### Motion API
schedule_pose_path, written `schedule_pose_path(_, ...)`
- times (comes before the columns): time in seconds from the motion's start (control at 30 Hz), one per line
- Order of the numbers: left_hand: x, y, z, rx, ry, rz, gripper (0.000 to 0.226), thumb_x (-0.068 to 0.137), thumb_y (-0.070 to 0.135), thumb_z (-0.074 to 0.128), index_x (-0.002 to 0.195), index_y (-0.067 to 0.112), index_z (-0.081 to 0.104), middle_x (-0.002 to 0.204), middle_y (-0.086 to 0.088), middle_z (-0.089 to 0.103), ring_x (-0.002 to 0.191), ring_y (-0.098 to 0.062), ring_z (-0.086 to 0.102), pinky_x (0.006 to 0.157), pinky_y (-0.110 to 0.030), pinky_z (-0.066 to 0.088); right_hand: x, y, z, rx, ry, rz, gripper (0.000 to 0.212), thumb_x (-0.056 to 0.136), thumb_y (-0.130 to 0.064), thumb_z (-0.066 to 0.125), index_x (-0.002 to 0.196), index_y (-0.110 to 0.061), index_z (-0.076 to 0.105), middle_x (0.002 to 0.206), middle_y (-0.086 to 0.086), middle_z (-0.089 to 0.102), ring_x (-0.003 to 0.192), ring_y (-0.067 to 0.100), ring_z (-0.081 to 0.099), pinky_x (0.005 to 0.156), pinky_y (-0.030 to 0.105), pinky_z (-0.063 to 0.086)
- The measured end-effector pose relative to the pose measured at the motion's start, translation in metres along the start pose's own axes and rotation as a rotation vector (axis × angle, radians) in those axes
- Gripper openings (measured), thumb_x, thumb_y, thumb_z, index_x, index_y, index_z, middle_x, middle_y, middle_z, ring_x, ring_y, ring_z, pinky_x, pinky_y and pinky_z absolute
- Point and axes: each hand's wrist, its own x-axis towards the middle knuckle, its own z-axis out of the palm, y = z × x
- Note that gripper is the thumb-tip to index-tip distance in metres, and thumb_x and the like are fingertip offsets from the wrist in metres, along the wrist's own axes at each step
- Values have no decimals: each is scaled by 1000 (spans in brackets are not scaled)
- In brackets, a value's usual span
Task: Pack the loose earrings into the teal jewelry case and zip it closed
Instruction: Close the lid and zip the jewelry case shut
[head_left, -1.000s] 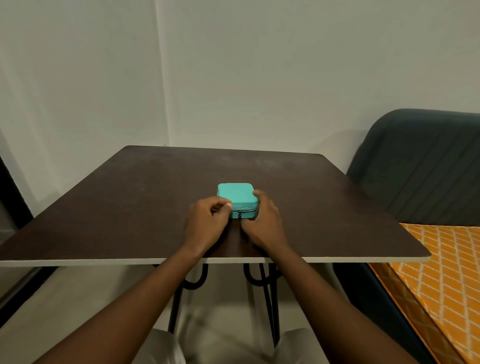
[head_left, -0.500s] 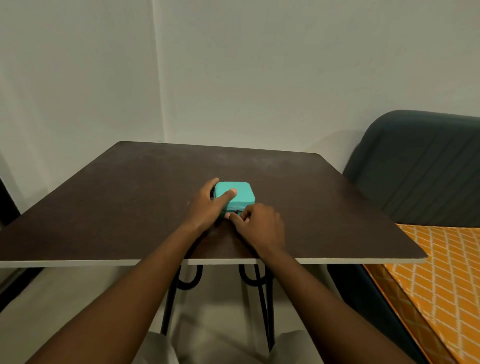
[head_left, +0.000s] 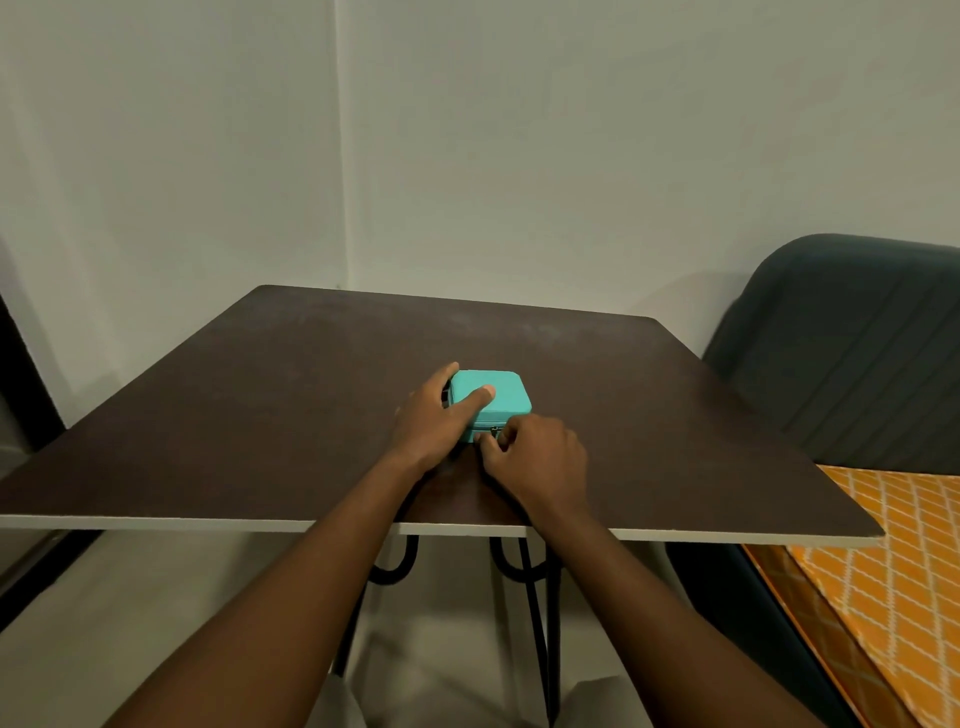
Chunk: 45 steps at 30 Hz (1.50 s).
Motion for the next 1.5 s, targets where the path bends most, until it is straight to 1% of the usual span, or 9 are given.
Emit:
schedule_pose_path(0.13, 0, 1, 1, 11, -12, -5, 97, 67, 86, 57, 150, 40, 37, 150, 4, 49, 126, -19, 56, 100, -46, 54, -1, -1, -1, 11, -3, -11, 32, 90, -48, 65, 98, -19, 74, 93, -4, 76, 77, 7, 68, 54, 10, 38)
schedule_pose_path(0.37, 2, -2, 2, 11, -19, -17, 96, 66, 88, 57, 148, 43, 37, 149, 5, 49, 128, -20, 53, 103, -48, 51, -3, -2, -2, 26, -45, -27, 21, 92, -37, 61, 95, -19, 71, 98, -3, 75, 74, 6, 63, 59, 12, 48)
schedule_pose_path(0.53, 0, 2, 2, 27, -5, -19, 96, 68, 82, 57, 150, 38, 37, 151, 3, 48, 130, -21, 52, 106, -49, 48, 0, 5, -3, 94, -48, 75, 19, 91, -33, 61, 90, -18, 72, 98, -3, 75, 78, 8, 66, 60, 22, 58)
schedule_pose_path(0.63, 0, 3, 3, 39, 5, -25, 92, 70, 81, 58, 150, 39, 38, 152, 4, 48, 132, -20, 50, 109, -51, 43, 5, 15, -7, 133, -50, 131, 17, 91, -29, 61, 84, -17, 71, 85, -2, 73, 68, 7, 64, 53, 21, 50)
schedule_pose_path(0.77, 0, 4, 2, 58, -12, -37, 92, 71, 81, 55, 151, 40, 35, 153, 3, 45, 134, -21, 48, 110, -52, 43, 13, 33, -10, 103, -73, 172, 18, 96, -30, 61, 82, -18, 66, 77, -1, 66, 69, 10, 61, 65, 28, 56)
schedule_pose_path(0.87, 0, 4, 3, 56, -9, -39, 95, 69, 82, 54, 151, 40, 35, 154, 3, 45, 134, -21, 48, 109, -52, 45, 25, 45, -10, 81, -45, 145, 13, 98, -28, 58, 91, -20, 66, 88, -1, 64, 78, 12, 60, 74, 32, 57)
schedule_pose_path(1.2, 3, 1, 4, 58, -20, -52, 93, 68, 85, 54, 149, 46, 33, 152, 5, 45, 133, -20, 47, 108, -51, 46, 75, 59, 10, 107, -32, 72, 14, 98, -31, 58, 91, -22, 66, 93, -3, 63, 79, 11, 57, 64, 27, 42)
schedule_pose_path(1.4, 2, 2, 3, 58, -29, -35, 94, 69, 83, 53, 151, 43, 33, 152, 5, 46, 132, -19, 48, 109, -51, 44, 100, 55, 19, 270, -86, 79, 15, 97, -26, 61, 93, -19, 74, 90, -1, 73, 80, 14, 65, 76, 37, 58)
schedule_pose_path(1.5, 1, 2, 2, 67, -22, -32, 93, 70, 83, 53, 151, 43, 33, 152, 6, 47, 133, -19, 48, 109, -51, 43, 106, 51, 21, 311, -93, 26, 17, 97, -21, 62, 95, -15, 78, 90, 1, 76, 78, 17, 68, 72, 36, 56)
